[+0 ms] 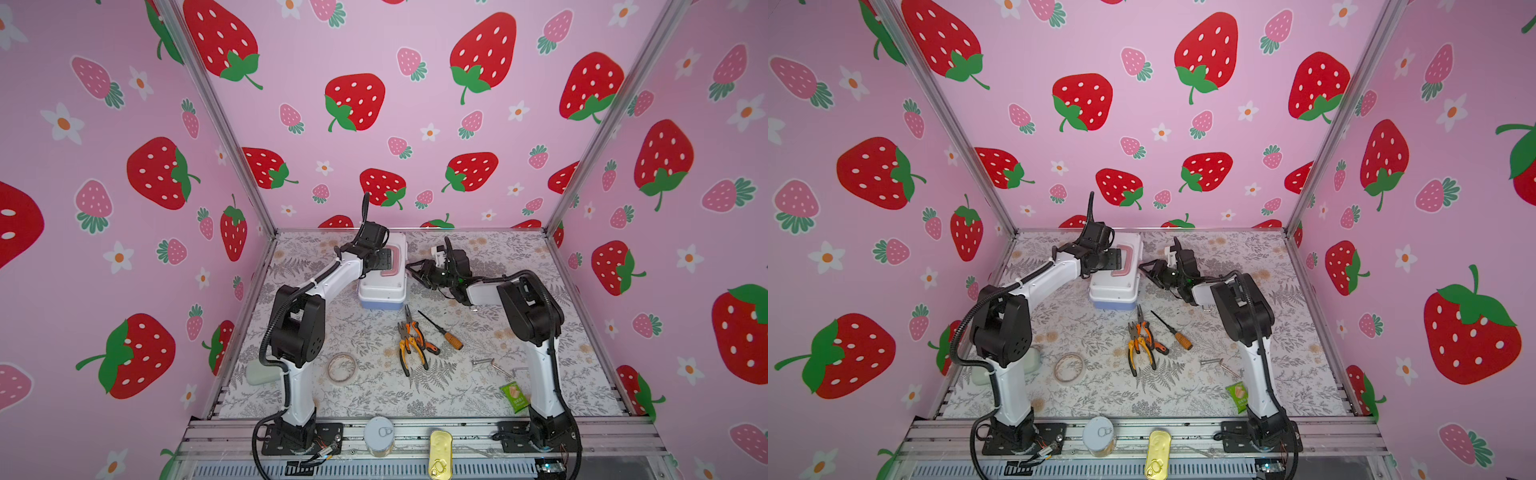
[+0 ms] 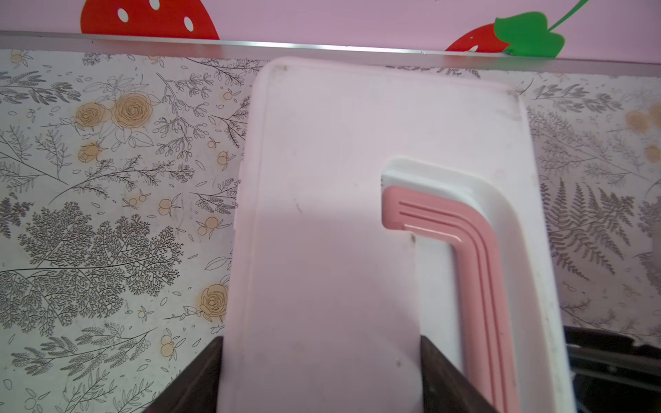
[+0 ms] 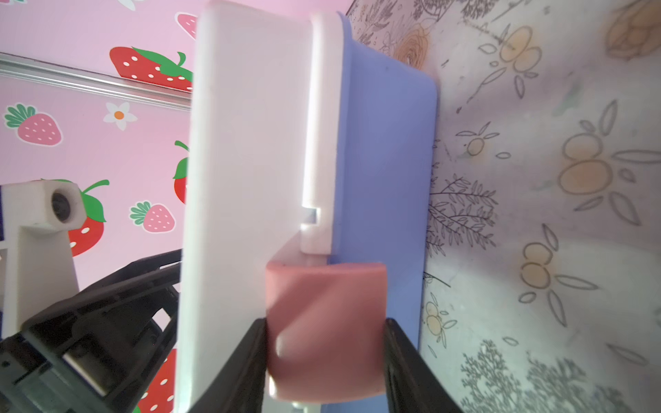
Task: Pack the tool kit
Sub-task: 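Flip the pink latch open with the right gripper while the left holds the lid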
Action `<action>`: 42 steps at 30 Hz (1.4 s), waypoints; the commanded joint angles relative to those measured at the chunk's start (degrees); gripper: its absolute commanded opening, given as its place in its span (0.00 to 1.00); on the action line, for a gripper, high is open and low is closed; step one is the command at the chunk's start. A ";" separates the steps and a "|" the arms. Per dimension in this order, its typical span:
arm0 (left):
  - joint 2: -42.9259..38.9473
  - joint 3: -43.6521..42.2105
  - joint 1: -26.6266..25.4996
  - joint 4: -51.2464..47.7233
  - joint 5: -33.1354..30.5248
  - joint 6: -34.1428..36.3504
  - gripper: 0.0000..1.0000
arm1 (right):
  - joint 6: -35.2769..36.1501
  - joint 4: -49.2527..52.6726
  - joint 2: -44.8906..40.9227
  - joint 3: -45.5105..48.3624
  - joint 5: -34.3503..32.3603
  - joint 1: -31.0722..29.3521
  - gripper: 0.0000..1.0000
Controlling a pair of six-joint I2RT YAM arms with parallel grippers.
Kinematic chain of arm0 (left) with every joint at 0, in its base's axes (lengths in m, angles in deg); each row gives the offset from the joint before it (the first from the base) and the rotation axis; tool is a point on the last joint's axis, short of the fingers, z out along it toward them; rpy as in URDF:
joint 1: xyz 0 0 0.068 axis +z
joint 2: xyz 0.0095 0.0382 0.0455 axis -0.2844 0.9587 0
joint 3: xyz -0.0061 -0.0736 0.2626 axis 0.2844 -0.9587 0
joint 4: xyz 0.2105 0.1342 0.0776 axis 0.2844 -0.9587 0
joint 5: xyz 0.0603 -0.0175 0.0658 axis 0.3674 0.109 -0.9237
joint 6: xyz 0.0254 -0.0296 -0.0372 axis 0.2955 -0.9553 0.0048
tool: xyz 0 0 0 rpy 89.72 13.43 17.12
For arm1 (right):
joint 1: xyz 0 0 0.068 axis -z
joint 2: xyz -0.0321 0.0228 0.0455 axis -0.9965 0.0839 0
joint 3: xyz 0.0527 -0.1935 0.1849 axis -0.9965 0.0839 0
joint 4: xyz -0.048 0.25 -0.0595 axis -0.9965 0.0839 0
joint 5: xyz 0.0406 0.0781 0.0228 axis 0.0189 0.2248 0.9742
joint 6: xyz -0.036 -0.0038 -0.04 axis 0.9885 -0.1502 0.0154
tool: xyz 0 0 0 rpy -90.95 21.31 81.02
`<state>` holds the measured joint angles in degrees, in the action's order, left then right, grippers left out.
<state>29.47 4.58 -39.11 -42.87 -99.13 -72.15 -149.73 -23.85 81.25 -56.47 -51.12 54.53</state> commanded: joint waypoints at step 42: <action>-7.21 -16.46 7.66 21.31 33.73 -18.17 0.58 | 25.21 15.97 -11.39 4.12 -4.75 4.14 0.13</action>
<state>21.64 -11.03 -31.03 -23.33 -70.28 -87.49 -127.70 -10.65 68.53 -50.44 -56.45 59.73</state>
